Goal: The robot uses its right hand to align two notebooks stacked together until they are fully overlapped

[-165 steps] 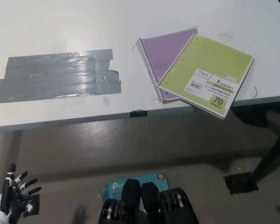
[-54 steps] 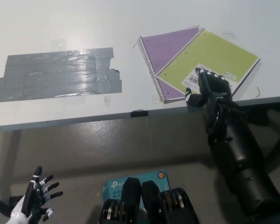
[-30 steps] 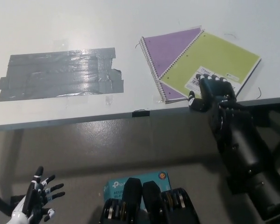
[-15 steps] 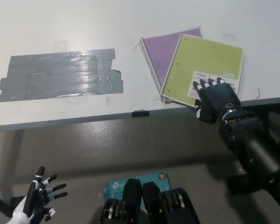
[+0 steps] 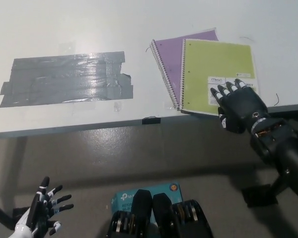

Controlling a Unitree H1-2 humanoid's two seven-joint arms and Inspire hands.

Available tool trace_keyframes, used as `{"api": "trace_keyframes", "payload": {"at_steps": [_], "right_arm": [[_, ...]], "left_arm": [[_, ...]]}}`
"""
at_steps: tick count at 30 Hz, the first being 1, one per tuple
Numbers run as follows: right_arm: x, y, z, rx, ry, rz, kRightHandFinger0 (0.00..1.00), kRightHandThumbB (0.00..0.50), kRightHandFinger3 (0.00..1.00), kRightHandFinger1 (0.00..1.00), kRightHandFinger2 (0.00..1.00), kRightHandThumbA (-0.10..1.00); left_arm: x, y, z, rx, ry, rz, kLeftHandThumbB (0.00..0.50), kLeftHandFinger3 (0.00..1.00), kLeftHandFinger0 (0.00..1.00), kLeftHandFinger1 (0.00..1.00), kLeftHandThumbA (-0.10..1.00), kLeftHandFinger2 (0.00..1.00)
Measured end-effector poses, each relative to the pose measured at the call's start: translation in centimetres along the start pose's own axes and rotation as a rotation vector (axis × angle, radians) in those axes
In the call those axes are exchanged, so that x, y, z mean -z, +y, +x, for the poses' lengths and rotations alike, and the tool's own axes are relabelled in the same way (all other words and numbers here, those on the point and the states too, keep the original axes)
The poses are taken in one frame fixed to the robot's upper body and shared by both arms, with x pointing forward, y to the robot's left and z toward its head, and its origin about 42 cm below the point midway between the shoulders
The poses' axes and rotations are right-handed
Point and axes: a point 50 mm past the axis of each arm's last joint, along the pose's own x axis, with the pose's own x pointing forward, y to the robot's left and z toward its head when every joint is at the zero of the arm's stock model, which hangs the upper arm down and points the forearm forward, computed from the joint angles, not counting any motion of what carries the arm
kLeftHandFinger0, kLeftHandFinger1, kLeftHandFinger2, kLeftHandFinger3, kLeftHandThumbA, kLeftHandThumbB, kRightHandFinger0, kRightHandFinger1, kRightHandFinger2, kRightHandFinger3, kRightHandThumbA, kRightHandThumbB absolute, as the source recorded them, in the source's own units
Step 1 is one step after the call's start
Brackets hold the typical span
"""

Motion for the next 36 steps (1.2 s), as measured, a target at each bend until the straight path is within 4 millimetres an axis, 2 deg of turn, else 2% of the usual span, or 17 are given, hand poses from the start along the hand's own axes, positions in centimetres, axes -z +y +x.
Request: {"api": "trace_keyframes", "payload": {"at_steps": [5,12,16,18,21,28,32,36], "right_arm": [[1.4,-0.3,0.8,0.021,-0.027,-0.119,1.0,0.456,1.0,1.0,1.0,1.0],[2.1,-1.4,1.6,0.05,-0.067,-0.197,1.0,0.441,1.0,1.0,1.0,1.0],[1.9,-1.9,1.9,0.058,-0.085,-0.212,1.0,0.443,1.0,1.0,1.0,1.0],[1.8,-2.0,2.0,0.059,-0.091,-0.224,1.0,0.466,1.0,1.0,1.0,1.0],[1.6,-2.2,2.1,0.061,-0.095,-0.239,1.0,0.478,1.0,1.0,1.0,1.0],[1.3,-2.0,2.3,0.067,-0.102,-0.26,1.0,0.478,1.0,1.0,1.0,1.0],[1.4,-1.7,2.4,0.076,-0.101,-0.273,1.0,0.456,1.0,1.0,1.0,1.0],[1.5,-1.7,2.4,0.085,-0.103,-0.28,1.0,0.453,1.0,1.0,1.0,1.0]], "left_arm": [[-0.2,-0.3,0.2,0.01,-0.002,0.006,0.5,1.0,0.81,0.84,1.0,0.86],[-0.1,-0.6,0.3,0.021,0.001,0.012,0.5,1.0,0.81,0.84,1.0,0.85],[-0.1,-0.8,0.4,0.025,0.002,0.017,0.5,1.0,0.81,0.84,1.0,0.86],[-0.2,-0.8,0.4,0.026,0.001,0.018,0.5,1.0,0.8,0.83,1.0,0.83],[-0.3,-0.8,0.5,0.027,-0.002,0.02,0.5,1.0,0.8,0.84,1.0,0.85],[-0.4,-1.0,0.5,0.033,-0.004,0.026,0.5,1.0,0.78,0.82,1.0,0.85],[-0.4,-1.2,0.6,0.038,-0.003,0.032,0.5,1.0,0.79,0.82,1.0,0.85],[-0.5,-1.3,0.6,0.042,-0.003,0.037,0.5,1.0,0.8,0.83,1.0,0.87]]}}
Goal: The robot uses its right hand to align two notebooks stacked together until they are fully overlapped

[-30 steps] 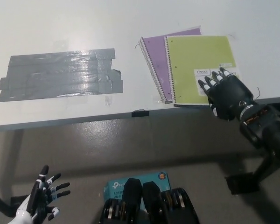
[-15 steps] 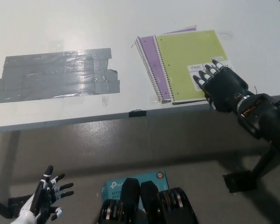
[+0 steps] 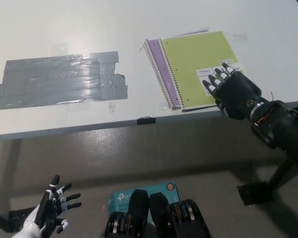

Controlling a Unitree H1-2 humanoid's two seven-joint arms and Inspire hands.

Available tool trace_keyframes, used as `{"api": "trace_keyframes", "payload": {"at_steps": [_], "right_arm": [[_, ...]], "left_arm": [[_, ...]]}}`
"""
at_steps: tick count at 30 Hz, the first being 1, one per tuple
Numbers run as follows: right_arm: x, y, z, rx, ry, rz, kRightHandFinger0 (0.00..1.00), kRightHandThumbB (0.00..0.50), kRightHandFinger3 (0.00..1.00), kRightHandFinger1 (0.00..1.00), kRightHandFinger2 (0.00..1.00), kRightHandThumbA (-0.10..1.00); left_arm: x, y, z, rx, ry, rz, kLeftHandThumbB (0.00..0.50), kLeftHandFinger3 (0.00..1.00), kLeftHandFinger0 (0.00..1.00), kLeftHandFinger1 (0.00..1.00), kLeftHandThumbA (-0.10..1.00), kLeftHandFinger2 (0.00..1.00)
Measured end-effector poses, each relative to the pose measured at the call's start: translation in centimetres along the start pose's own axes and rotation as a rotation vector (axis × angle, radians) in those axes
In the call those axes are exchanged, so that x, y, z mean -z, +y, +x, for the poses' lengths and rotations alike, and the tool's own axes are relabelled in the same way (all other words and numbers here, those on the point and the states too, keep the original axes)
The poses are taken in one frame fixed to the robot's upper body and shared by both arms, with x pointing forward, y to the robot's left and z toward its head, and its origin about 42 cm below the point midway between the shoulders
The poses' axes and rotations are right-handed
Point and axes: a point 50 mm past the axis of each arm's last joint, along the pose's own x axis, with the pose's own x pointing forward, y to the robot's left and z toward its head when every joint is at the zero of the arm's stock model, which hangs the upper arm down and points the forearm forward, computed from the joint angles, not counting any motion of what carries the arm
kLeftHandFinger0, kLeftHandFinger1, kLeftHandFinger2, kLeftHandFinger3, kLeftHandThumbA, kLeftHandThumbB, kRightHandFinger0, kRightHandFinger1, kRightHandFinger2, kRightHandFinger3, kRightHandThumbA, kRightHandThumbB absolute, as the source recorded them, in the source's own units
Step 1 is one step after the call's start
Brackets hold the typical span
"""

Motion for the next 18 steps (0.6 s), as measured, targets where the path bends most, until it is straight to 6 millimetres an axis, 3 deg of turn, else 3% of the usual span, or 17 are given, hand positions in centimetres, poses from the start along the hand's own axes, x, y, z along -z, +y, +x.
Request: {"api": "trace_keyframes", "payload": {"at_steps": [13,18], "right_arm": [[-0.13,-0.25,0.21,0.008,-0.002,0.005,1.0,0.461,1.0,1.0,1.0,1.0],[-0.44,-0.96,0.72,0.021,-0.006,0.008,1.0,0.462,1.0,1.0,1.0,1.0]], "left_arm": [[-0.09,-0.28,0.13,0.024,0.002,0.013,0.5,1.0,0.8,0.84,1.0,0.87],[-0.18,-0.31,0.18,0.025,0.0,0.017,0.5,1.0,0.83,0.87,1.0,0.95]]}}
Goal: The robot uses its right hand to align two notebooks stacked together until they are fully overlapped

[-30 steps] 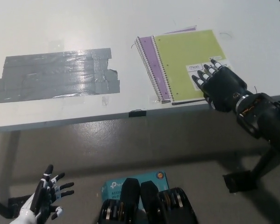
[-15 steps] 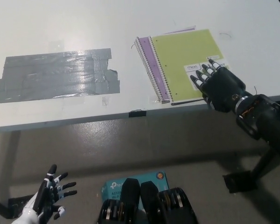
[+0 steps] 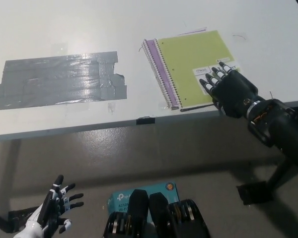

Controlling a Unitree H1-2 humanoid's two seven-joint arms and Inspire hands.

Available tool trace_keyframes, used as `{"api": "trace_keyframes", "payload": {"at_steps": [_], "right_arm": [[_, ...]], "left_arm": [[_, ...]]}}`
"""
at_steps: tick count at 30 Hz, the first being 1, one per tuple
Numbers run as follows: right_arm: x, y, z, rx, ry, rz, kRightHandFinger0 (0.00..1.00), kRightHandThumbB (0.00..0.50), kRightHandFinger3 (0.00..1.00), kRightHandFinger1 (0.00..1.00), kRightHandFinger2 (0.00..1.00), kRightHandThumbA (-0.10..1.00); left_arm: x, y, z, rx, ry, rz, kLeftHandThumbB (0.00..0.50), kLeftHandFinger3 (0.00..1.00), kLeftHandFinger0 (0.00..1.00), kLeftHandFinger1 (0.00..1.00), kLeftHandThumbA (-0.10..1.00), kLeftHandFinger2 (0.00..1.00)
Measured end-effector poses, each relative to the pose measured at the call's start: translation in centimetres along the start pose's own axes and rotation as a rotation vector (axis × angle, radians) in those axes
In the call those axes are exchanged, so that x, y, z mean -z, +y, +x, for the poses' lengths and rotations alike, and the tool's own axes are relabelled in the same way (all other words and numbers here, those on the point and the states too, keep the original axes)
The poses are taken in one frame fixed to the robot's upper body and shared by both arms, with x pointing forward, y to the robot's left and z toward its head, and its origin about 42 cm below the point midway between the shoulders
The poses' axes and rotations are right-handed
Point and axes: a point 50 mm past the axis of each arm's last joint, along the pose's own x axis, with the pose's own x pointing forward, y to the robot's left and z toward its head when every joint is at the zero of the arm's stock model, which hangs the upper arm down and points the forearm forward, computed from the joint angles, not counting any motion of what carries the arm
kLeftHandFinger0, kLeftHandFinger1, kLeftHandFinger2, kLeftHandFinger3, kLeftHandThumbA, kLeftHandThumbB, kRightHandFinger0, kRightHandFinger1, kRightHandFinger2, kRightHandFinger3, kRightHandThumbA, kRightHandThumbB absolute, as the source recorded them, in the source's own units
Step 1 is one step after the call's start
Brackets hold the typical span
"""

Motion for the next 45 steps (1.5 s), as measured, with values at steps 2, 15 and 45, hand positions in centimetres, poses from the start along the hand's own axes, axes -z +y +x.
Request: {"api": "trace_keyframes", "payload": {"at_steps": [2,15,45], "right_arm": [[-0.4,-0.3,0.2,0.005,-0.006,0.002,1.0,0.465,1.0,1.0,1.0,1.0],[-1.6,-1.1,1.0,0.025,-0.023,0.0,1.0,0.467,1.0,1.0,1.0,1.0],[-2.5,-1.9,-0.2,0.06,-0.009,0.166,1.0,0.5,1.0,1.0,1.0,1.0]], "left_arm": [[0.0,0.0,0.0,0.0,0.0,0.001,0.5,1.0,0.84,0.88,1.0,0.97],[0.1,-0.3,0.1,0.008,0.005,0.009,0.5,1.0,0.78,0.83,1.0,0.94],[3.1,-0.4,-1.5,-0.003,0.061,0.012,0.5,1.0,0.74,0.75,1.0,0.81]]}}
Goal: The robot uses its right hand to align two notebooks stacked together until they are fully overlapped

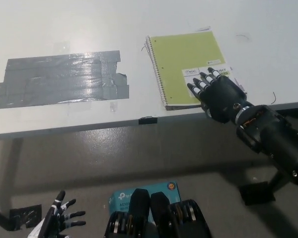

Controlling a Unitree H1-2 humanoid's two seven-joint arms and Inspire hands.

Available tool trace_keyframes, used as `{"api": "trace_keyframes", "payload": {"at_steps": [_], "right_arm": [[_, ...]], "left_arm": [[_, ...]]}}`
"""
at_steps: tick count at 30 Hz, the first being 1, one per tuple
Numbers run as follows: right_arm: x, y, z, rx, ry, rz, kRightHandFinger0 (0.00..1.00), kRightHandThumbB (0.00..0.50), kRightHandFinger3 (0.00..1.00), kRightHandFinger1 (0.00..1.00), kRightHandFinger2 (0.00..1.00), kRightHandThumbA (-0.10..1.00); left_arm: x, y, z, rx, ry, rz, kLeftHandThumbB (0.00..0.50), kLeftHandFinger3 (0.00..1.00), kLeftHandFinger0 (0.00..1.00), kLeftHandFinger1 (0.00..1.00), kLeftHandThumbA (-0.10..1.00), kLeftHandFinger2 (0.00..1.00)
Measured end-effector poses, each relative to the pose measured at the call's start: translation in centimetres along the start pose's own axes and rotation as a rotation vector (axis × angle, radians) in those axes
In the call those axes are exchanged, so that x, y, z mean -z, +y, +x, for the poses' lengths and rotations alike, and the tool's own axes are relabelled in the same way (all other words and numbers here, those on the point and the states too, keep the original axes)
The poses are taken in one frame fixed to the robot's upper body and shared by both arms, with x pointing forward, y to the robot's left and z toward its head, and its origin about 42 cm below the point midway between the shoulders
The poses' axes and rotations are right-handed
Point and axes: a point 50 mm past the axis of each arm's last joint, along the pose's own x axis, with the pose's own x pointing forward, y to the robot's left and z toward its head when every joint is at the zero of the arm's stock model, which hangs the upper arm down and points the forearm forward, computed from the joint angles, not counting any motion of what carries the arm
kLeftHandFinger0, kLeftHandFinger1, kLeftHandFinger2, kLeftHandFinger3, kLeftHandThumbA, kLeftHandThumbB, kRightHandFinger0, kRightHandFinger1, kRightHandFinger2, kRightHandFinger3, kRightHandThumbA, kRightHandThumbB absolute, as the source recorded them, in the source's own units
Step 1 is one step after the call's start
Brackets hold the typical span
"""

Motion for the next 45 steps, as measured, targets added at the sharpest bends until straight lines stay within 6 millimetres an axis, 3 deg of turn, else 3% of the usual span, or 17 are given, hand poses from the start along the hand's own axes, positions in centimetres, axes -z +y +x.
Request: {"api": "trace_keyframes", "payload": {"at_steps": [5,11,22,26,28,30,38,42,44,45], "right_arm": [[-1.1,-0.9,0.4,0.03,-0.001,0.008,1.0,0.5,1.0,1.0,1.0,1.0],[-1.0,-2.0,0.2,0.063,0.007,0.001,1.0,0.5,1.0,1.0,1.0,1.0],[2.6,-3.5,-0.3,0.059,0.071,-0.067,1.0,0.5,1.0,1.0,1.0,1.0],[2.7,-3.4,-0.6,0.045,0.079,-0.056,1.0,0.5,1.0,1.0,1.0,1.0],[2.6,-3.1,-0.7,0.05,0.094,-0.009,1.0,0.481,1.0,1.0,1.0,1.0],[2.3,-2.8,-0.7,0.057,0.108,0.04,1.0,0.416,1.0,1.0,1.0,1.0],[0.1,-3.9,0.3,0.107,0.128,0.132,1.0,0.413,1.0,1.0,1.0,1.0],[-0.4,-4.0,0.6,0.118,0.133,0.143,1.0,0.362,1.0,1.0,1.0,1.0],[-0.3,-4.1,0.6,0.122,0.143,0.152,1.0,0.291,1.0,1.0,1.0,1.0],[-0.2,-4.1,0.6,0.128,0.149,0.158,1.0,0.291,1.0,1.0,1.0,1.0]], "left_arm": [[1.1,0.0,-0.7,-0.004,0.013,-0.003,0.5,1.0,0.77,0.76,1.0,0.8],[2.3,-0.1,-1.4,-0.001,0.029,-0.009,0.5,1.0,0.77,0.76,1.0,0.77],[3.0,-0.1,-2.0,-0.003,0.034,-0.01,0.5,1.0,0.8,0.77,1.0,0.76],[3.1,-0.1,-2.0,-0.001,0.035,-0.008,0.5,1.0,0.79,0.76,1.0,0.77],[3.2,-0.2,-2.0,0.002,0.035,-0.005,0.5,1.0,0.79,0.76,1.0,0.77],[3.4,-0.2,-2.1,0.003,0.039,-0.006,0.5,1.0,0.77,0.74,1.0,0.76],[3.7,-0.2,-2.4,0.001,0.039,-0.008,0.5,1.0,0.79,0.74,1.0,0.74],[3.7,-0.3,-2.4,0.002,0.038,-0.007,0.5,1.0,0.8,0.75,1.0,0.76],[3.7,-0.3,-2.4,0.003,0.038,-0.007,0.5,1.0,0.8,0.76,1.0,0.76],[3.7,-0.3,-2.4,0.003,0.038,-0.006,0.5,1.0,0.8,0.76,1.0,0.76]]}}
